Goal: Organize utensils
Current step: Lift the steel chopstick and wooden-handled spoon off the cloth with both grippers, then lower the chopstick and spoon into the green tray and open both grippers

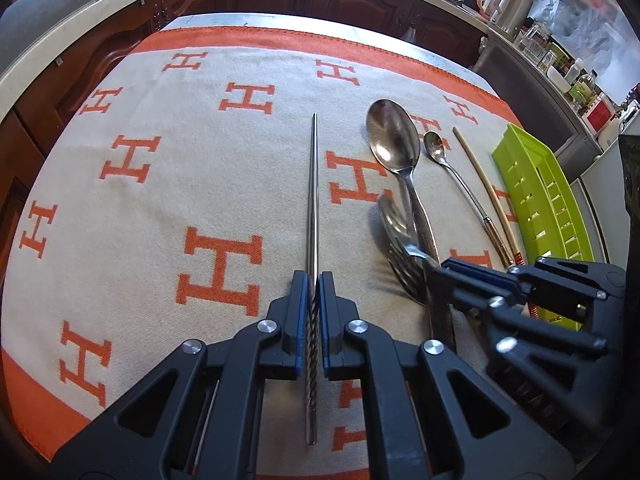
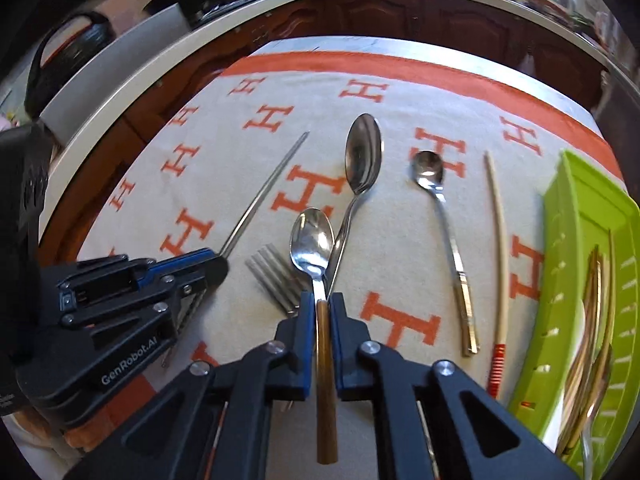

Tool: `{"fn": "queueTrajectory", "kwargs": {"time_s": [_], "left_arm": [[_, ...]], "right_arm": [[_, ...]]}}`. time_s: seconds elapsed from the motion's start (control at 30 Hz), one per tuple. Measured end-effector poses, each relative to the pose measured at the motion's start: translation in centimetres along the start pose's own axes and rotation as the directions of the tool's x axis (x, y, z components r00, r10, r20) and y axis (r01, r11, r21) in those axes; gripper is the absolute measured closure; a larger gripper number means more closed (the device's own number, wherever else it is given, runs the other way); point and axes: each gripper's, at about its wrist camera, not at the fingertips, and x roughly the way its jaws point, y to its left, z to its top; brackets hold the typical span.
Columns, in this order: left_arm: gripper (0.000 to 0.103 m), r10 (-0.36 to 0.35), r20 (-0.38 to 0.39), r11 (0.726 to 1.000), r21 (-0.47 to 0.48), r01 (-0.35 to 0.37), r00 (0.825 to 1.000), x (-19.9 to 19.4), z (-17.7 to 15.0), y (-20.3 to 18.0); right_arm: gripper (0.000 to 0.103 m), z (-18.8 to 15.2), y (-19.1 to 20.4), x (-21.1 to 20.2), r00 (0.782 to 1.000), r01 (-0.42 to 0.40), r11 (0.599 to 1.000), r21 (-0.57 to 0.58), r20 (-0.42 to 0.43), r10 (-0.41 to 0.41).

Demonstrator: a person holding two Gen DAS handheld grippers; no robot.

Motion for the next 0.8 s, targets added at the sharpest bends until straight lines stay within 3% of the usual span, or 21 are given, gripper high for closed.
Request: {"fn": "queueTrajectory", "kwargs": {"time_s": [0.27, 0.47, 0.67, 0.8], "left_arm": [[0.099, 0.007, 0.004, 1.0, -0.006, -0.007, 1.0, 0.0, 0.0, 0.0], [0.1, 0.012, 0.022, 1.0, -0.024, -0.011, 1.0, -0.8, 0.0, 0.2], [0.1, 0.004, 0.079, 1.0, -0.002, -0.004, 0.997, -3.7, 0.5, -0.8], [0.1, -0.039, 0.11, 0.998, 0.048, 0.034, 0.993, -6.3, 1.0, -3.1]], "right_arm": [[0.097, -0.8, -2.5, -1.6, 0.992, -0.116, 0.98, 0.161, 0.065, 0.106], [0.097, -1.4, -4.0, -3.2, 0.985, -0.148, 0.966, 0.214, 0.117, 0.125], [0.097, -1.8, -4.7, -6.0, 0.976, -0.152, 0.961, 0.232, 0.191, 0.108], [0.097, -2.5, -5.6, -8.9, 0.965, -0.132, 0.961, 0.245, 0.253, 0.068]]}}
